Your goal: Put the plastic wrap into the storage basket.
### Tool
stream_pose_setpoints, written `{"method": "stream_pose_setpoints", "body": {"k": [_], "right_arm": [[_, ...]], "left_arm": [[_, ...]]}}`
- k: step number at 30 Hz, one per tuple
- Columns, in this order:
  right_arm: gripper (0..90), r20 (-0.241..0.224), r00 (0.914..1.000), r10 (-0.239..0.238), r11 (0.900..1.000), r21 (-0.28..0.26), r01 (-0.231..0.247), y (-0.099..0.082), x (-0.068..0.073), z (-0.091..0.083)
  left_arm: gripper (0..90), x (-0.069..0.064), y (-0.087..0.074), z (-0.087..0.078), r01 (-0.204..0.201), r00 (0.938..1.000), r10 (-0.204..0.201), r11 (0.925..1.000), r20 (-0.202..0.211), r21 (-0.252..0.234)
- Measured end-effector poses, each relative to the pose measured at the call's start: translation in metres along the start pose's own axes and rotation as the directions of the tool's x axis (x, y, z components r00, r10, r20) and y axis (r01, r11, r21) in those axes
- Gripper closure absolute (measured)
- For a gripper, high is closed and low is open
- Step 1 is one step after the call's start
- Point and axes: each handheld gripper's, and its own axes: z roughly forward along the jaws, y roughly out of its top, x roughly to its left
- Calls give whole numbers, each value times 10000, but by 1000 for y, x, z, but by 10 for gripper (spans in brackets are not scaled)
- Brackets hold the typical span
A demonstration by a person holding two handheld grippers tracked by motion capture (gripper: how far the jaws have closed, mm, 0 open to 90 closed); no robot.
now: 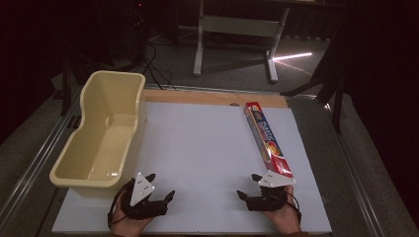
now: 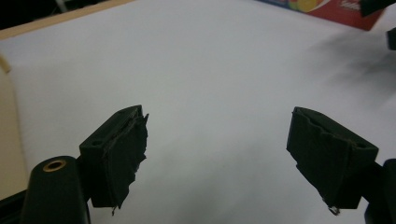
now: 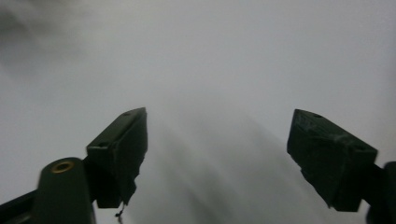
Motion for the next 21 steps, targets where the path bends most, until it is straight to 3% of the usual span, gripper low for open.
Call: {"method": "stream_pose_setpoints", "body": {"k": [1, 8, 21], "right_arm": [[215, -35, 10000, 37, 10000, 18, -37, 0, -1, 1], [274, -285, 9994, 191, 9997, -177, -196, 1, -2, -2], [292, -447, 9988, 193, 9995, -245, -204, 9, -2, 1]], "left_arm": [[195, 2, 1, 1, 232, 9997, -232, 9997, 24, -88], [198, 3, 2, -1, 255, 9996, -260, 9987, -108, -430], [199, 6, 2, -3, 356, 9988, -374, 9978, -321, -552]]}}
